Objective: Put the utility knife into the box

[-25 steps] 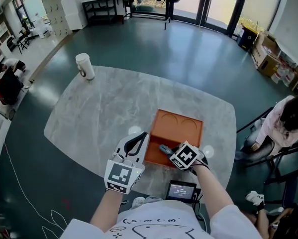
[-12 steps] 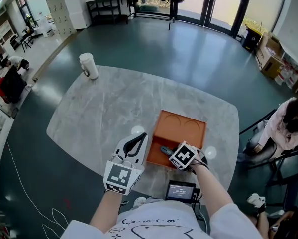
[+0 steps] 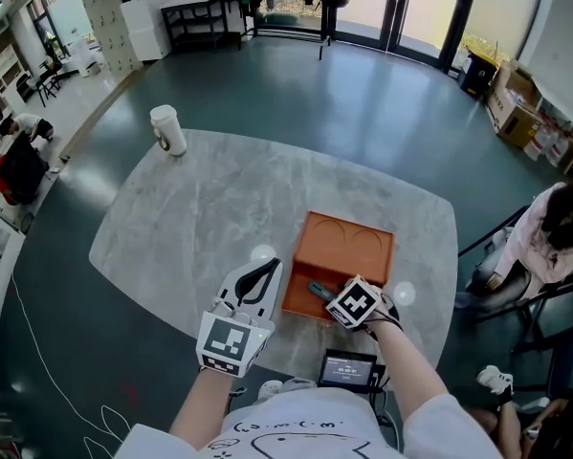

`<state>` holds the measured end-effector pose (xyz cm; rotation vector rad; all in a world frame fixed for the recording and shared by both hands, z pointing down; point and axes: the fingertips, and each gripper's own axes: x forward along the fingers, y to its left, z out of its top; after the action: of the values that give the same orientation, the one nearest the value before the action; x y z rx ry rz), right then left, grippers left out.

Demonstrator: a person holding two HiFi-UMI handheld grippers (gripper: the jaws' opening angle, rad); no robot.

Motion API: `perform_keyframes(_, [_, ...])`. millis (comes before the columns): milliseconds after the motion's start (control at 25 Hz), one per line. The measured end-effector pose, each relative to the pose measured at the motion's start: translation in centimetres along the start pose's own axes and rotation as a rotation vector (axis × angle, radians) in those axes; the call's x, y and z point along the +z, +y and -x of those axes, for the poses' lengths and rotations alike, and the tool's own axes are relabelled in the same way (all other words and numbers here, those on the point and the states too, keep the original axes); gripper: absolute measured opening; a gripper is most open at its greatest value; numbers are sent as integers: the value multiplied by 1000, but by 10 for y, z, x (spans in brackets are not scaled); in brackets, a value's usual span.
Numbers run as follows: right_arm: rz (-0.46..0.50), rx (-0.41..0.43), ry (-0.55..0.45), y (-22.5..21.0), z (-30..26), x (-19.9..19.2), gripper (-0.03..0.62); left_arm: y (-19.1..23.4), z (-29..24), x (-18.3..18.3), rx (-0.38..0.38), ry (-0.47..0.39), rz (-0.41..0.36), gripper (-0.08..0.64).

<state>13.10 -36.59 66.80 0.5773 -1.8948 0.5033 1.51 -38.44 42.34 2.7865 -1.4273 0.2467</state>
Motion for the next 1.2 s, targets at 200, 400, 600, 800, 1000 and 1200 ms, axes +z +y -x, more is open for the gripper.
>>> perform_keyframes(200, [-57,-35,-79,-6,24,1,247,-12,-2,2,-44,2,-12,15])
perform_keyframes(400, [-119,-63,-167,-2,49,4,247,-22,0,5,-84,-13,-15,15])
perform_keyframes(600, [-173,-103,-239,4,71,1,245,-35,4,10,-129,-35,-24,15])
perform_keyframes(800, [-240,-145,-338,16,95,4,190,-40,13,13,-154,-54,-21,15])
perform_keyframes(1000, [-294,-198,-412,33,114,5,106,-43,25,16,-190,-72,-19,15])
perform_keyframes(1200, [-360,-256,-499,54,136,6,45,-51,42,18,-229,-89,-22,15])
